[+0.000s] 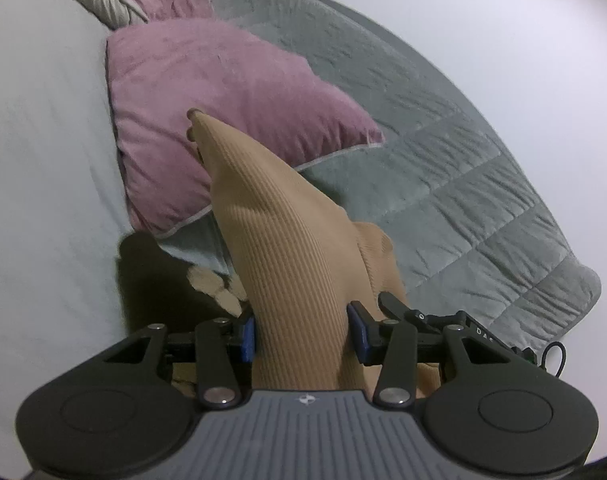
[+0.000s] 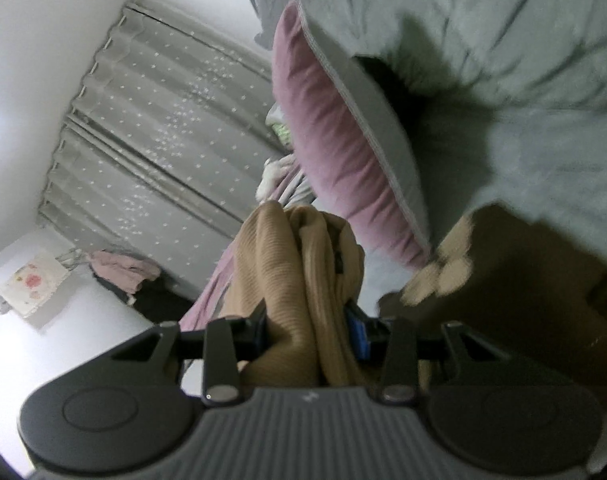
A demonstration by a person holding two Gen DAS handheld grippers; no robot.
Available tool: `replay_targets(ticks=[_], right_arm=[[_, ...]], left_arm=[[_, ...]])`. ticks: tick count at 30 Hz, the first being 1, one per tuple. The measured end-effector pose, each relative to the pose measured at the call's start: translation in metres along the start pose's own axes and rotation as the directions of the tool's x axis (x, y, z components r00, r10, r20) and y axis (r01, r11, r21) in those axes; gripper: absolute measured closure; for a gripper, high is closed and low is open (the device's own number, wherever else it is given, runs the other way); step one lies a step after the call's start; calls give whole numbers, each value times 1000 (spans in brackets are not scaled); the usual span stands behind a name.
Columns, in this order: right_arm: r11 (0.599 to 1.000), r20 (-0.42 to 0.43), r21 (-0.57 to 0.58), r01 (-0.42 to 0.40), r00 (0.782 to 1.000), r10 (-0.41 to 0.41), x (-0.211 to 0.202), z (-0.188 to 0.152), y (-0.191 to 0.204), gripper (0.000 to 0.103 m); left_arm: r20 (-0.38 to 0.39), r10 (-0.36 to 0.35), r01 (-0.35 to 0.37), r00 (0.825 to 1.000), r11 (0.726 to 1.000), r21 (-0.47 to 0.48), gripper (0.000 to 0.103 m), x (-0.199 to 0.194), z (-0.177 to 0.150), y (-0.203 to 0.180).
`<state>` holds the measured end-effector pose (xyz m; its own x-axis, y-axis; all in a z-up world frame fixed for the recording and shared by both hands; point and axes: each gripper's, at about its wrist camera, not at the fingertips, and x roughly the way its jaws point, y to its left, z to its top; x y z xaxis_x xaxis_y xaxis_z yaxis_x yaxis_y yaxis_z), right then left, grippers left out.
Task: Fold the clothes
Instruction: 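Lift the tan sweater with both grippers and carry it toward the dark sweater, then lower the tan sweater onto the dark brown sweater and open both grippers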
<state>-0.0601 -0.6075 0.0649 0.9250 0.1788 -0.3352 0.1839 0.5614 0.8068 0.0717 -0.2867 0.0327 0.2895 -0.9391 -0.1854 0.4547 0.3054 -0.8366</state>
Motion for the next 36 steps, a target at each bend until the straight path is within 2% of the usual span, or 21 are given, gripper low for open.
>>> replay_targets(ticks=[4,9,15,18,21,26,28,29,33,36], right_arm=[[999,9,4,37,999,-37,-15,18,-17,67],[997,-1,31,69,998,-69,-9,22,-49,67],[994,-8,64,90,996,-90,7,18,-90,67],[991,-17,72,116,993,-115,18,10,-108,67],[992,-3,69,106,994,-106,25,-1,-120,66],[995,48,-1,104,993,-104,23,-8,-113,58],[993,74,-33,110,991,-108,20,-9,-104,48],[993,91,-41,112,990,-108,16,-8,-100,46],[990,158,-74,116,982,-103,1,-3,-84,46],[978,197,-145,150,973,-120,-7,-3,-64,47]], left_arm=[[-14,12,-12,1000,1000,-11,60,22,-14,-1],[-26,35,-35,999,999,-15,60,42,-32,15],[-32,64,-63,997,998,31,59,59,-45,36],[-41,58,-56,997,997,56,56,61,-46,44],[-57,58,-54,997,996,65,51,61,-44,46],[-88,79,-73,993,995,71,49,52,-35,41],[-91,92,-85,992,993,76,49,46,-32,39],[-87,97,-90,991,993,78,49,42,-31,39],[-39,111,-108,993,991,73,49,28,-26,39],[9,122,-123,992,990,69,49,24,-18,38]])
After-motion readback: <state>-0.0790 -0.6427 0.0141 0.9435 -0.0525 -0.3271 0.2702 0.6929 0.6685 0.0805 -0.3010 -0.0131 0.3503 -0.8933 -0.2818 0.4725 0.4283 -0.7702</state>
